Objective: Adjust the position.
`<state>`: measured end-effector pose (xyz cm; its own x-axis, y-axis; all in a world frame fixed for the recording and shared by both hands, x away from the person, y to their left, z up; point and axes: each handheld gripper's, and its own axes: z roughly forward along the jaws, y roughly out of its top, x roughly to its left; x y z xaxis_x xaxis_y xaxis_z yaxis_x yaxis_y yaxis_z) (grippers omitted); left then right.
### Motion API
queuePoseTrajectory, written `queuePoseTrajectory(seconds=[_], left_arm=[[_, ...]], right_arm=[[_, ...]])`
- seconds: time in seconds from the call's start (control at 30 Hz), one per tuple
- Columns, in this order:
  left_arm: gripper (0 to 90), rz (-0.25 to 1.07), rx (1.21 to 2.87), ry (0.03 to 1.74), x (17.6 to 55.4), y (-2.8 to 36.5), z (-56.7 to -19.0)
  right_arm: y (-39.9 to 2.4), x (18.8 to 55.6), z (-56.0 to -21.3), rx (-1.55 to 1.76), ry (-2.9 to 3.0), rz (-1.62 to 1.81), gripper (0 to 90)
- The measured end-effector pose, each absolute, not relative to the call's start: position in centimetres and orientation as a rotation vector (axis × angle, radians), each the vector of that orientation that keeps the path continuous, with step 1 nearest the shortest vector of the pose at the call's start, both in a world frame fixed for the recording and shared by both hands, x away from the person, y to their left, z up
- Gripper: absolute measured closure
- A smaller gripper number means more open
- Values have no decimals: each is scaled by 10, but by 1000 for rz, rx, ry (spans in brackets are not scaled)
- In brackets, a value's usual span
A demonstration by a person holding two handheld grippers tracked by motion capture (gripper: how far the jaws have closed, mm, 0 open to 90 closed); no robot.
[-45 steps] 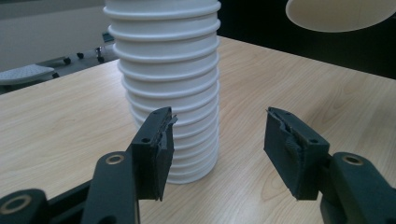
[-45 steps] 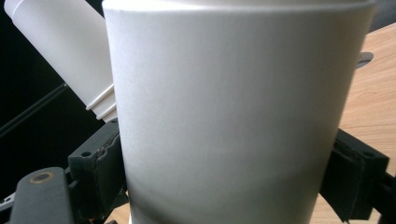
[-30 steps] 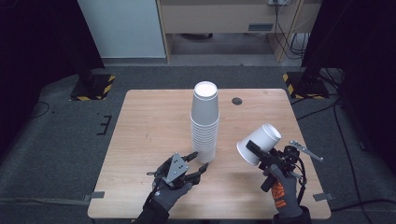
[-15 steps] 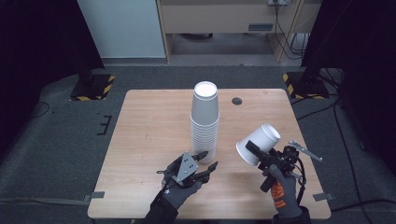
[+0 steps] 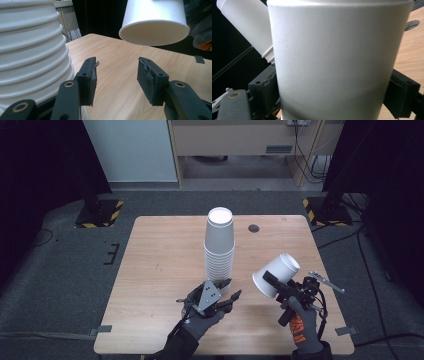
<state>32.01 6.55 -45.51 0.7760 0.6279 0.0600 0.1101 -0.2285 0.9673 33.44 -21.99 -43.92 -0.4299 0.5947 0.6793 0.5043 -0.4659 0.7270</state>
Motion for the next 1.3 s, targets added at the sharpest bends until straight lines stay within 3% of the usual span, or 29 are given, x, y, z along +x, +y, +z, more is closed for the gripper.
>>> queuePoseTrajectory(seconds=[1.3], left_arm=[[522, 520, 1705, 545, 348, 17, -460]], right_arm=[[-214, 336, -443, 1657, 1620, 2081, 149]])
